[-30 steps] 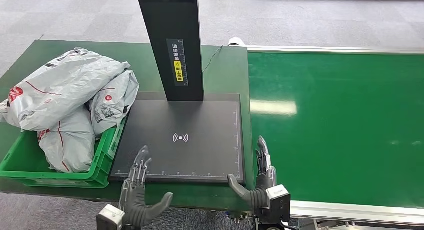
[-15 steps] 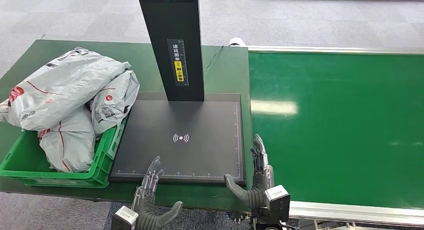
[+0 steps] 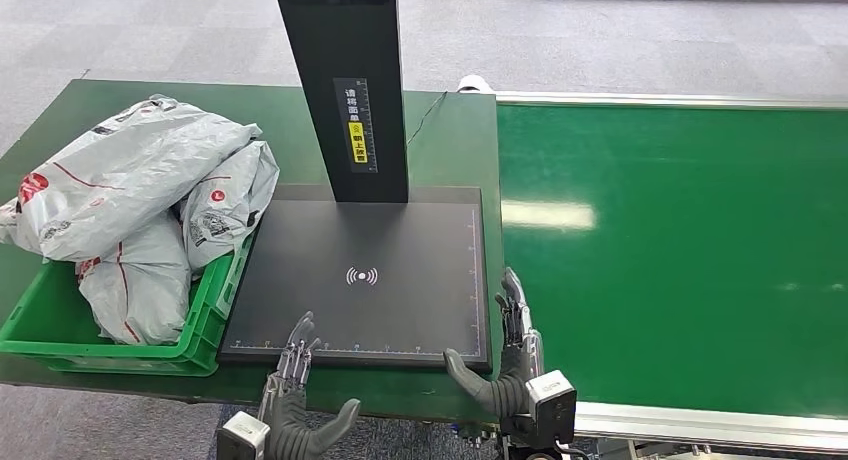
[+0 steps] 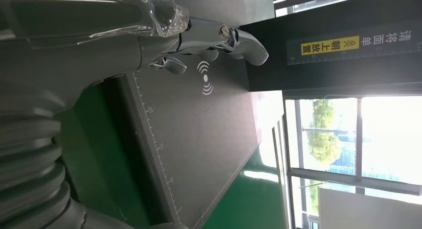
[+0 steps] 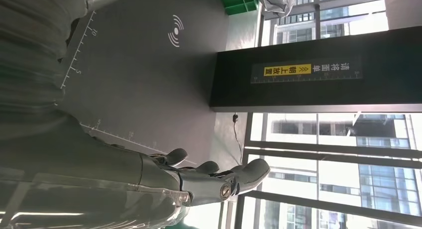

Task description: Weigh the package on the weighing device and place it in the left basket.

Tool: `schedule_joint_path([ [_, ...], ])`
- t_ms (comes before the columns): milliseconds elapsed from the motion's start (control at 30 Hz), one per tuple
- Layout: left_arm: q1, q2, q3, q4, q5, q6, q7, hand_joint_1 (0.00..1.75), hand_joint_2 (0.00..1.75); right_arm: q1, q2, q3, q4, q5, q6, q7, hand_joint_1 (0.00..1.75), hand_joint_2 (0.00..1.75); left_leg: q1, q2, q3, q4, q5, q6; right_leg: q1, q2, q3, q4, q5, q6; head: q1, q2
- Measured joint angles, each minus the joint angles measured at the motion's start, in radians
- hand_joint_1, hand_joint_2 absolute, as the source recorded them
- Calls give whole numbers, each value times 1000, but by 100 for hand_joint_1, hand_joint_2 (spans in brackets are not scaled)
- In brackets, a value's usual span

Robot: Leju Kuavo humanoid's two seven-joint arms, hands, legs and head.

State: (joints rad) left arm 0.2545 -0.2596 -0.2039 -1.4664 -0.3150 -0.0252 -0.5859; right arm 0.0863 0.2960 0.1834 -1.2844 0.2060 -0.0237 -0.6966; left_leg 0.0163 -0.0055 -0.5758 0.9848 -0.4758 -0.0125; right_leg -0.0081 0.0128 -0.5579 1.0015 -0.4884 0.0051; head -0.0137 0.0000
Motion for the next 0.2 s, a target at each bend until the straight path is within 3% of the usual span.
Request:
schedule_joint_path([
  [100,0,-1,4,0,1,-2,-7,0,175,-4,0,0,0,-2,2,0,0,0,0,0,0,0,0,0,0,0,0,0,0,0,0,0],
  [200,-1,-2,9,0,2,-9,-11,0,175,-12,0,-2,1,-6,13,1,0,0,0,0,0,0,0,0,0,0,0,0,0,0,0,0],
])
